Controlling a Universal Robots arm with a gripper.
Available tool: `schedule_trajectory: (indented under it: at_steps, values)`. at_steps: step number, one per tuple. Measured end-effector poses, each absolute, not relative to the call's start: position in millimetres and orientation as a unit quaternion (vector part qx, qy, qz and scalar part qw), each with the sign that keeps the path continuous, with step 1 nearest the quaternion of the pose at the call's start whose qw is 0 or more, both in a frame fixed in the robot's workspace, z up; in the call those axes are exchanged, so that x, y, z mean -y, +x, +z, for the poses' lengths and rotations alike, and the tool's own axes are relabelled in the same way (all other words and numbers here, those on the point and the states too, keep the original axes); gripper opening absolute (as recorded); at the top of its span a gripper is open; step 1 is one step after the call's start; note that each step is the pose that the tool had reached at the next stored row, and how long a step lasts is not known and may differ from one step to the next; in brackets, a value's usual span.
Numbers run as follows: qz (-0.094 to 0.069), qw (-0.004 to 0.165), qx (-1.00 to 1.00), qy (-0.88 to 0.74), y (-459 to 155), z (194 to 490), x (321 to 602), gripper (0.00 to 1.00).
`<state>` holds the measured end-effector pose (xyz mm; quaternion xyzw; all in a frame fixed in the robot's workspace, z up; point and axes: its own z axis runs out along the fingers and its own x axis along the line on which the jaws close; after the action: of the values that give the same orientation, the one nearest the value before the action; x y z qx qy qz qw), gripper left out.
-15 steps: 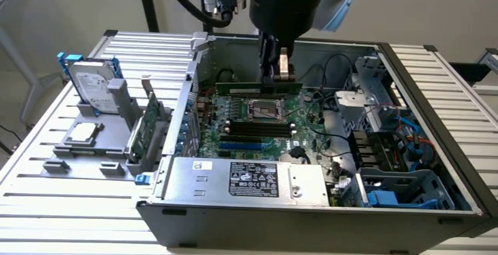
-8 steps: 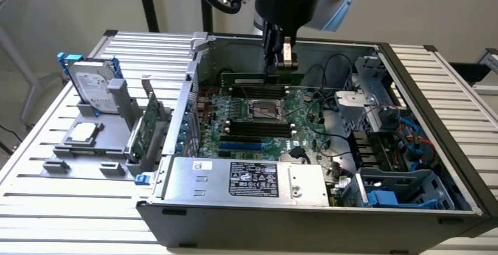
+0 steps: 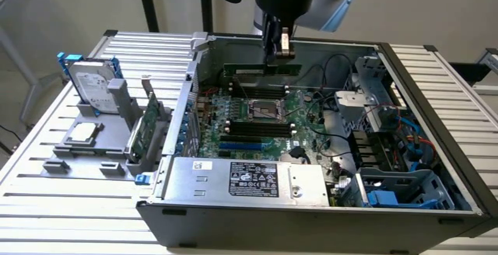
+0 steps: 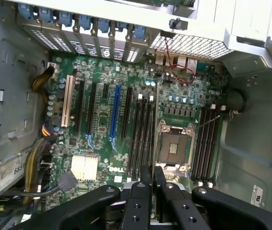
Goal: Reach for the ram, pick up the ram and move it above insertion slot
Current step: 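Pick up the ram and move it above insertion slot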
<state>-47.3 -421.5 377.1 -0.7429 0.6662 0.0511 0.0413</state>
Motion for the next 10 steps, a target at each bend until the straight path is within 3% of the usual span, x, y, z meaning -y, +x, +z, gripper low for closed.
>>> schedule_trajectory:
  at_steps: [10]
  values:
    - [0.053,0.04,-0.685,-0.725,-46,366,411,0.15]
